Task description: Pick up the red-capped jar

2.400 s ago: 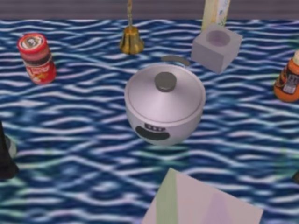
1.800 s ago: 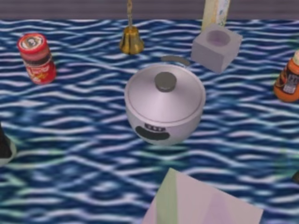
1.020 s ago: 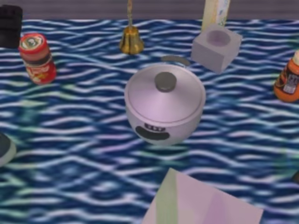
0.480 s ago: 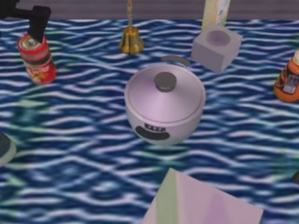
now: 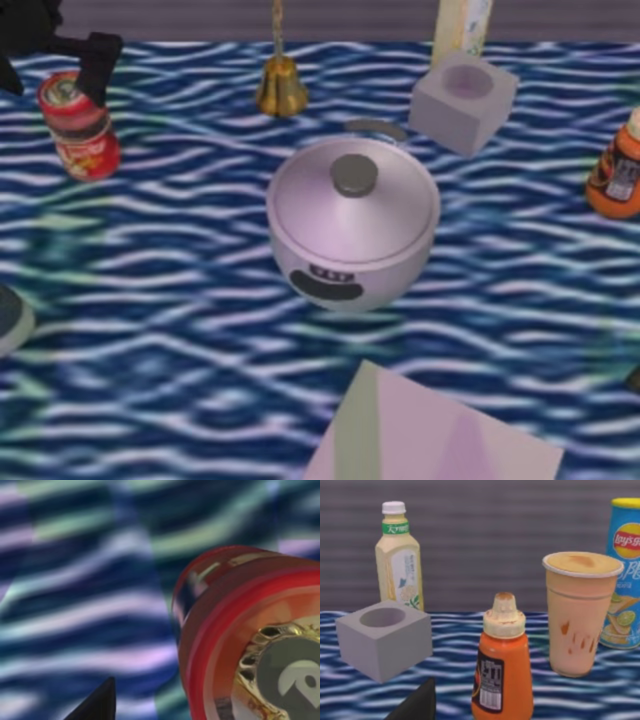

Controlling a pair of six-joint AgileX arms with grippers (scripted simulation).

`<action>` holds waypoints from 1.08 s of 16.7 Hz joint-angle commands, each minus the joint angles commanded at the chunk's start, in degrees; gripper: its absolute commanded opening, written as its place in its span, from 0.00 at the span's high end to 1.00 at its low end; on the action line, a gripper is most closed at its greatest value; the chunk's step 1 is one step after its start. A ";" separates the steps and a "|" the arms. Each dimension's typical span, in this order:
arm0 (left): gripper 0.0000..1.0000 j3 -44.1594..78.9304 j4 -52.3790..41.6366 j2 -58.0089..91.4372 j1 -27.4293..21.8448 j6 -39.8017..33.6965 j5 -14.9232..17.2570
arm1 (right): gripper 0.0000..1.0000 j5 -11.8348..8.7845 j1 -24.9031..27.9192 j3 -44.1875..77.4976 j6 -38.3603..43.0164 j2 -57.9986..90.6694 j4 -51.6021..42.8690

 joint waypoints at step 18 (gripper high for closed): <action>0.00 -10.06 10.79 0.74 -0.23 -0.20 -0.04 | 0.00 0.00 0.00 0.00 0.00 0.00 0.00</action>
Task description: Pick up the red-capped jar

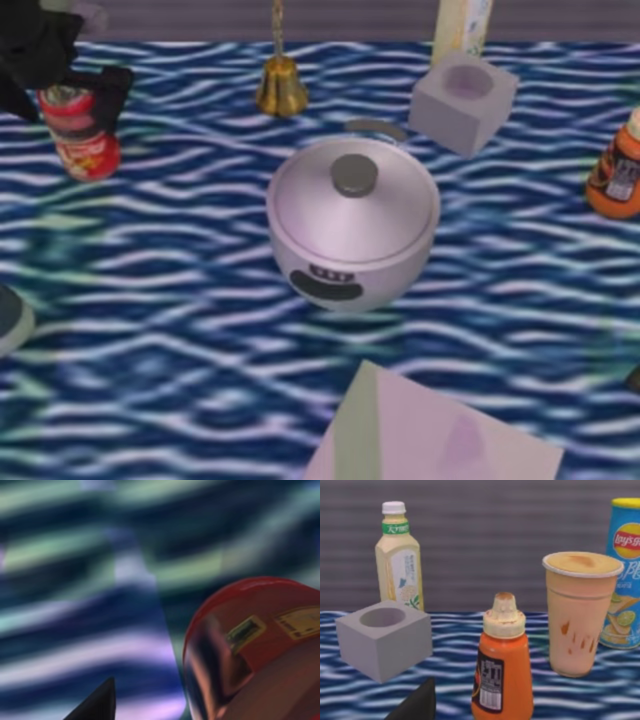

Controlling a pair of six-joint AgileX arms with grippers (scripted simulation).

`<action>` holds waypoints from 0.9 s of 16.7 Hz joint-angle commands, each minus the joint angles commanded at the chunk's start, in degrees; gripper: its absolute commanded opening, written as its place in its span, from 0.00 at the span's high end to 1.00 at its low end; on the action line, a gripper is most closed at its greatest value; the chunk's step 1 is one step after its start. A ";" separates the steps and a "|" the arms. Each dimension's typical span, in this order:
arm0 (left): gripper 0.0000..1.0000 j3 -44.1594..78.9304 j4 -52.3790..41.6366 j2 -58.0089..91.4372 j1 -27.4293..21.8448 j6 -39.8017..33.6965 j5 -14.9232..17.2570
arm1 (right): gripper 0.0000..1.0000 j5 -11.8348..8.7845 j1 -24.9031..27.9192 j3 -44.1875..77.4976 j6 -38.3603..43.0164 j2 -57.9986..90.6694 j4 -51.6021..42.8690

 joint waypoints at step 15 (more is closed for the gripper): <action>1.00 0.00 0.00 0.00 0.00 0.00 0.00 | 0.00 0.00 0.00 0.00 0.00 0.00 0.00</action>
